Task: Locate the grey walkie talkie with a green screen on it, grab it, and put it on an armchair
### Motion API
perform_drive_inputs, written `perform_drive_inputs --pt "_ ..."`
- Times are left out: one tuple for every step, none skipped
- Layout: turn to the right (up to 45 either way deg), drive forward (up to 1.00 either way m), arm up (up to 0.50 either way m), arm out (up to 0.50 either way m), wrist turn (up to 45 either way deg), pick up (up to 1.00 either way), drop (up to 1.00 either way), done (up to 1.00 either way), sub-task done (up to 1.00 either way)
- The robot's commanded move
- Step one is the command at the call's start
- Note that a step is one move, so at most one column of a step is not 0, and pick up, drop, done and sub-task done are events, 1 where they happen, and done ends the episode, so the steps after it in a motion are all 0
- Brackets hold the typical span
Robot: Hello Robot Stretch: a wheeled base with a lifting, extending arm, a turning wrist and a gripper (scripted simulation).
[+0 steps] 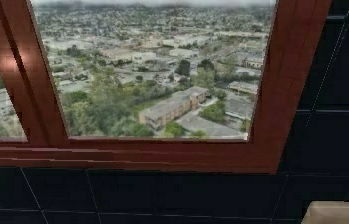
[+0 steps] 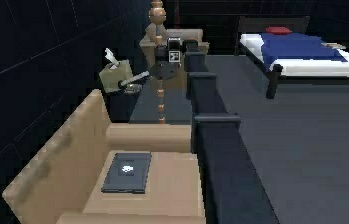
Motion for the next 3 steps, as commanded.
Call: perform_drive_inputs --pt "0.0 0.0 0.0 0.0 33.0 0.0 0.0 0.0 0.0" --pt "0.0 0.0 -0.38 0.0 0.0 0.0 0.0 0.0 0.0" --pt "0.0 0.0 -0.32 0.0 0.0 0.0 0.0 0.0 0.0"
